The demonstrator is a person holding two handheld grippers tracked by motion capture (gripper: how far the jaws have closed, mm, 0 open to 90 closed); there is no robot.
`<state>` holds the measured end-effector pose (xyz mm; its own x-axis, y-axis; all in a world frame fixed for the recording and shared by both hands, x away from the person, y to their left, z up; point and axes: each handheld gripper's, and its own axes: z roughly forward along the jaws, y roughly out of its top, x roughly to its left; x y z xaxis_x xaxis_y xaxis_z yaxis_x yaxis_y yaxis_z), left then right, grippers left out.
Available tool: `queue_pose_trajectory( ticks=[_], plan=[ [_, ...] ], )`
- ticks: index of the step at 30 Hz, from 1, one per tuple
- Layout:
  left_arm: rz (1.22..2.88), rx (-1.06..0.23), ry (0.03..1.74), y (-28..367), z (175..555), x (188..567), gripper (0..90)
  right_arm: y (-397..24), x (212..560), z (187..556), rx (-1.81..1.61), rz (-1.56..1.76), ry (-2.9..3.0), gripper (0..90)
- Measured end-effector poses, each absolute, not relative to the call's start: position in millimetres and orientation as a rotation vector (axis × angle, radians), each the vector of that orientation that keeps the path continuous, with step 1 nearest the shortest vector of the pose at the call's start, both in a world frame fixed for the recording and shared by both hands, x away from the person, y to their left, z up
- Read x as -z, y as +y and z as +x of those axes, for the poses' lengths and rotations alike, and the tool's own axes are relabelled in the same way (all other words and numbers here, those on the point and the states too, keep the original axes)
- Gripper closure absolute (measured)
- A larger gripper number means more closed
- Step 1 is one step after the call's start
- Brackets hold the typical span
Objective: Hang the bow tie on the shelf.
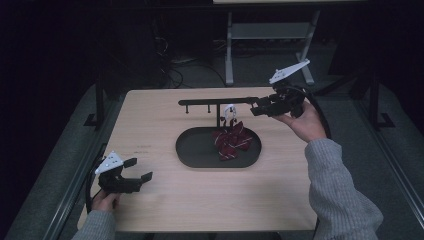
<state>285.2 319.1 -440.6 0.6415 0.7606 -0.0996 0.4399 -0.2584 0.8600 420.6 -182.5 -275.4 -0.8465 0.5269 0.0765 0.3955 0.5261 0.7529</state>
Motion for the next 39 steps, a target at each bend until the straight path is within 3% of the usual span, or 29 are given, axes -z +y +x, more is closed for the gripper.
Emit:
queue_pose_trajectory(
  ticks=[39],
  plan=[
    [1.905,-0.423,0.945,319.4,285.1,440.2,13.0,-206.4,285.3,406.7,-1.267,0.841,2.582,46.5]
  ],
)
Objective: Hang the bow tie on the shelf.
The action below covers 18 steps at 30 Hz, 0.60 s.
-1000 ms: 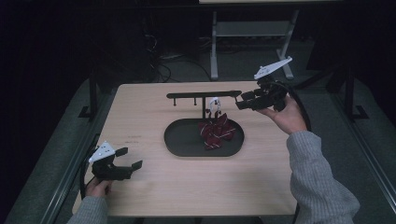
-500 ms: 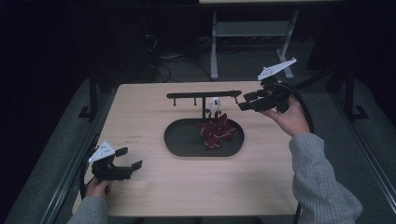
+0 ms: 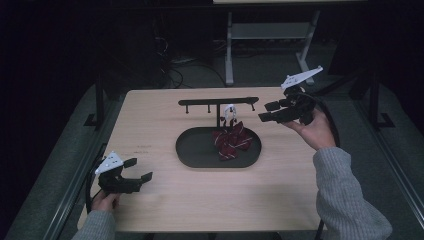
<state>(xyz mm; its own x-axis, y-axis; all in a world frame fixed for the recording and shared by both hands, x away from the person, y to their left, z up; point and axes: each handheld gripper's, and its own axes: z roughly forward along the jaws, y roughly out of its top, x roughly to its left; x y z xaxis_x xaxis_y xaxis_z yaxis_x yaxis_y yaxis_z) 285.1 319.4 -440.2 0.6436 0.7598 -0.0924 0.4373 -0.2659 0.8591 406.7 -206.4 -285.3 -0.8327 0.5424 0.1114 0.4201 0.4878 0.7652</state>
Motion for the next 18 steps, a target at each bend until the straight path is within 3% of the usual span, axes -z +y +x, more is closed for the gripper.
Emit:
queue_pose_trajectory(
  ticks=[18],
  plan=[
    [1.913,-0.421,0.943,319.1,285.2,440.3,13.0,-218.8,297.6,395.8,-1.268,0.851,2.579,44.7]
  ],
)
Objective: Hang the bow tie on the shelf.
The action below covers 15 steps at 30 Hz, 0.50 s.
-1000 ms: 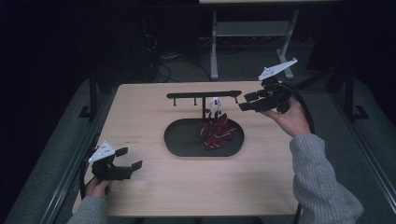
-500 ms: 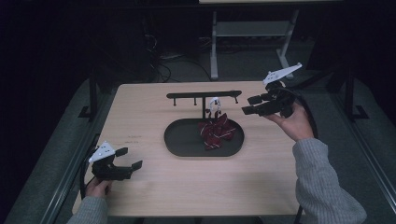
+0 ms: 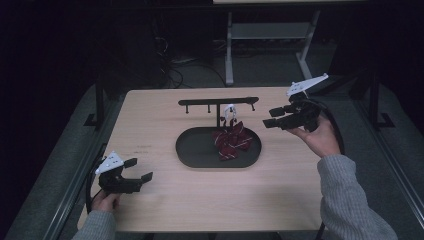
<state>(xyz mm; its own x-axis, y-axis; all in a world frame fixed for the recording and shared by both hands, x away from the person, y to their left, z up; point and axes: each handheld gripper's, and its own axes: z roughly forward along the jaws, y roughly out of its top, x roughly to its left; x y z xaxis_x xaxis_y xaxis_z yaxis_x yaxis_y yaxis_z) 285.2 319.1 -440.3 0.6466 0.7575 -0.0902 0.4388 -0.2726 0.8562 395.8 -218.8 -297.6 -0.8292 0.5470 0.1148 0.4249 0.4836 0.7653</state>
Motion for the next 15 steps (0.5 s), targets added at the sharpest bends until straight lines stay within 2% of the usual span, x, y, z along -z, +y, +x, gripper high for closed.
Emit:
queue_pose_trajectory(
  ticks=[15],
  plan=[
    [1.913,-0.419,0.943,319.2,285.1,440.2,13.0,-231.1,312.8,383.8,-1.274,0.893,2.572,42.0]
  ],
)
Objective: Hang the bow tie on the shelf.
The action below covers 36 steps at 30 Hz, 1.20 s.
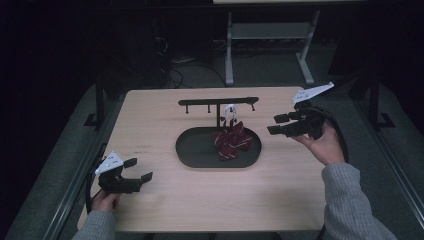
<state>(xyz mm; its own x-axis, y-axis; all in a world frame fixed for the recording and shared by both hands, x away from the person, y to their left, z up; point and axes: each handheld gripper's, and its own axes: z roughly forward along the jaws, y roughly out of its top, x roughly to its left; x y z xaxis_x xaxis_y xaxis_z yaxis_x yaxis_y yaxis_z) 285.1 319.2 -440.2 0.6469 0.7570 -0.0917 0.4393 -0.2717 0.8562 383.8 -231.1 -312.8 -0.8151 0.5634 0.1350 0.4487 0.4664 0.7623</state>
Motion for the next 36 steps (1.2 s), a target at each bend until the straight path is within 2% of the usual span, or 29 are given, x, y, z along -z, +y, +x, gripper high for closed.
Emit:
queue_pose_trajectory(
  ticks=[36],
  plan=[
    [1.908,-0.416,0.95,318.1,284.5,440.5,13.0,-252.8,350.6,353.6,-1.282,0.973,2.565,39.4]
  ],
)
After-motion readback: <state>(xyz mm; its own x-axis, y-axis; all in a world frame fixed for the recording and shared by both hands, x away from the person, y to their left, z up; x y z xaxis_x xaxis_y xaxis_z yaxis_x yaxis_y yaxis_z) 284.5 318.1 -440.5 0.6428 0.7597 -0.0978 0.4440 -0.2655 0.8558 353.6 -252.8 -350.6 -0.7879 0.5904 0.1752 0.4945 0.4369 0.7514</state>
